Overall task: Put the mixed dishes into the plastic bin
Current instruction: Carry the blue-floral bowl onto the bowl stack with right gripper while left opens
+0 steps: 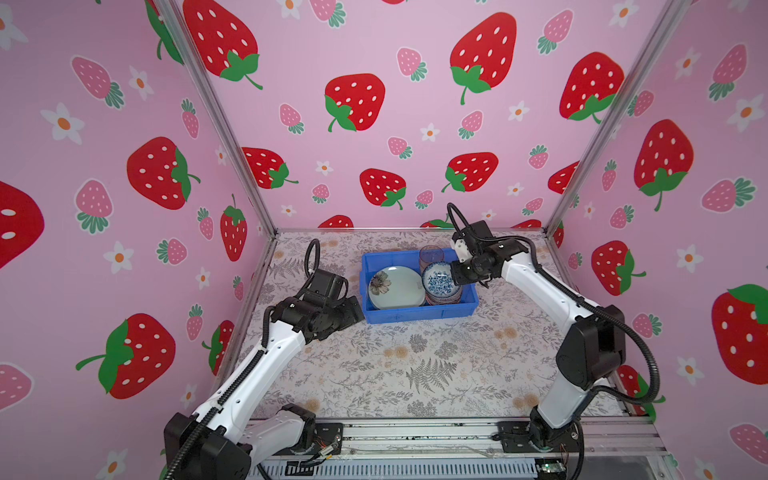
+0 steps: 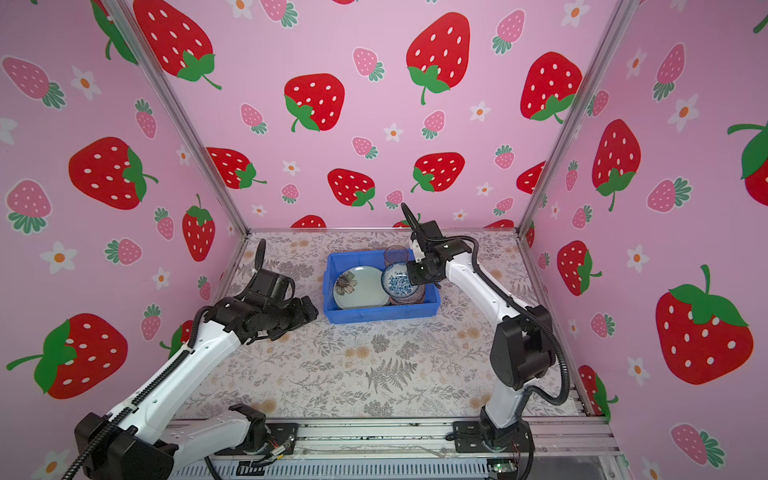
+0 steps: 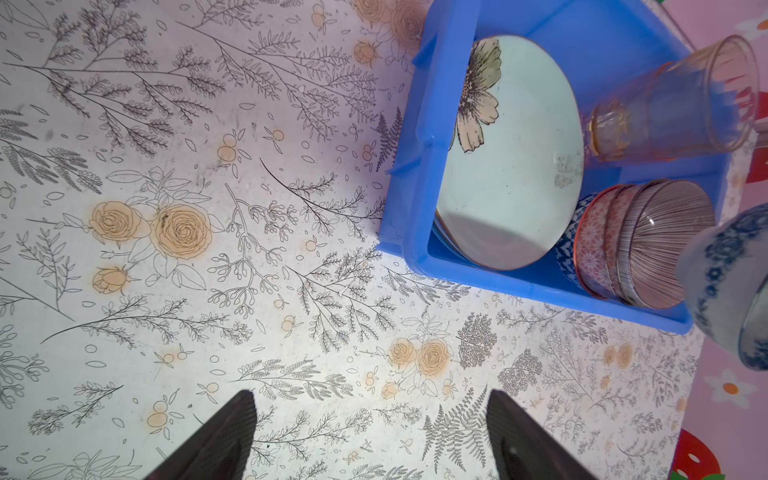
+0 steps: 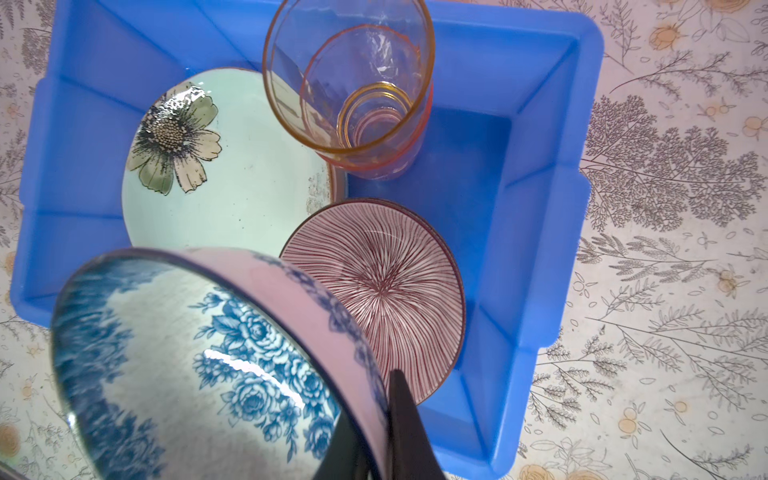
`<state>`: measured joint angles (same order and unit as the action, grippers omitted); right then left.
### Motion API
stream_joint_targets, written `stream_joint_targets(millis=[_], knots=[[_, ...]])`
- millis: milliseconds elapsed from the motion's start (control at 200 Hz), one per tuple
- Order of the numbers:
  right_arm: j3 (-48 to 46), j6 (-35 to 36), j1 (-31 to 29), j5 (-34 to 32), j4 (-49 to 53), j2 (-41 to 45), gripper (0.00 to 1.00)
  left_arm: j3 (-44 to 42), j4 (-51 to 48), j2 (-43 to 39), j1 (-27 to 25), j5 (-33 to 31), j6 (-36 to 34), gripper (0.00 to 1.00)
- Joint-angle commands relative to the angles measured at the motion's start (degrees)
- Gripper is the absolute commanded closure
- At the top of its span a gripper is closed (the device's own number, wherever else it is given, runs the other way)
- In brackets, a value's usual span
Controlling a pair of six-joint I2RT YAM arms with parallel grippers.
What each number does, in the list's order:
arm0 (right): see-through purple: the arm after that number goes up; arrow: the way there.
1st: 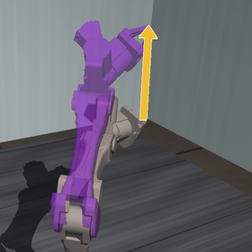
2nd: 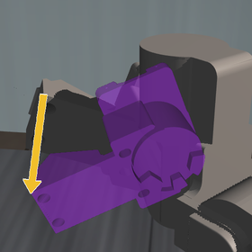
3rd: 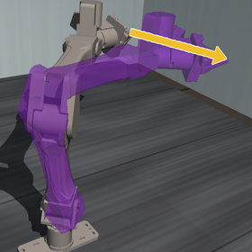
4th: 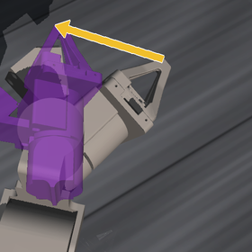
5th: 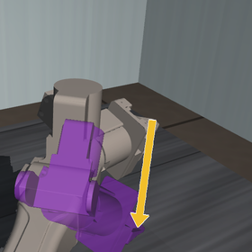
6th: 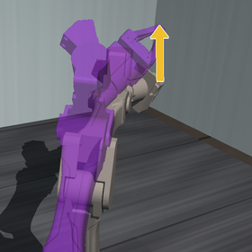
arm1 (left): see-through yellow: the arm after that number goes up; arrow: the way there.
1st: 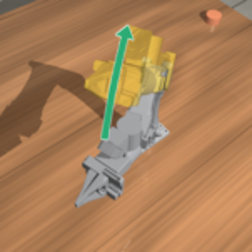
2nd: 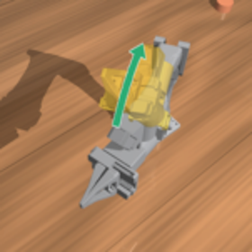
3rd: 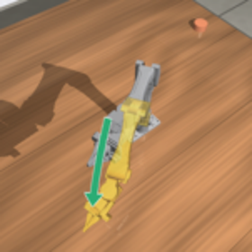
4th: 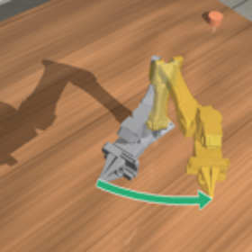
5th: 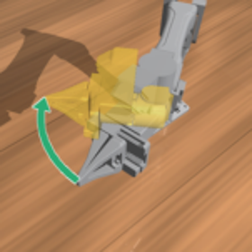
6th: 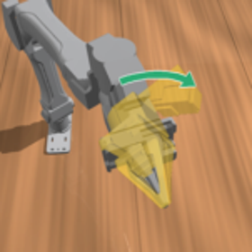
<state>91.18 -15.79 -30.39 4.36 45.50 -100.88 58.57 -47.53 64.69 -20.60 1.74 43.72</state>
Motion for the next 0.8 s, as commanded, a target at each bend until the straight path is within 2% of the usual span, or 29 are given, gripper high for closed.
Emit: stream_joint_targets(millis=[0, 270, 795], knots=[[2.07, 1.63, 0.94, -0.64, 0.57, -1.24, 1.00, -0.69, -1.33, -1.29, 0.56, -0.51, -0.20, 0.11], [2.25, 2.48, 2.43, -1.55, -0.22, -3.32, 1.00, -1.11, -3.65, -3.43, 1.26, -1.27, -0.18, 0.11], [1.92, 3.77, 2.71, 0.80, -2.31, -7.57, 1.00, -4.80, -8.76, -11.65, 2.28, -3.62, 2.46, 0.11]])
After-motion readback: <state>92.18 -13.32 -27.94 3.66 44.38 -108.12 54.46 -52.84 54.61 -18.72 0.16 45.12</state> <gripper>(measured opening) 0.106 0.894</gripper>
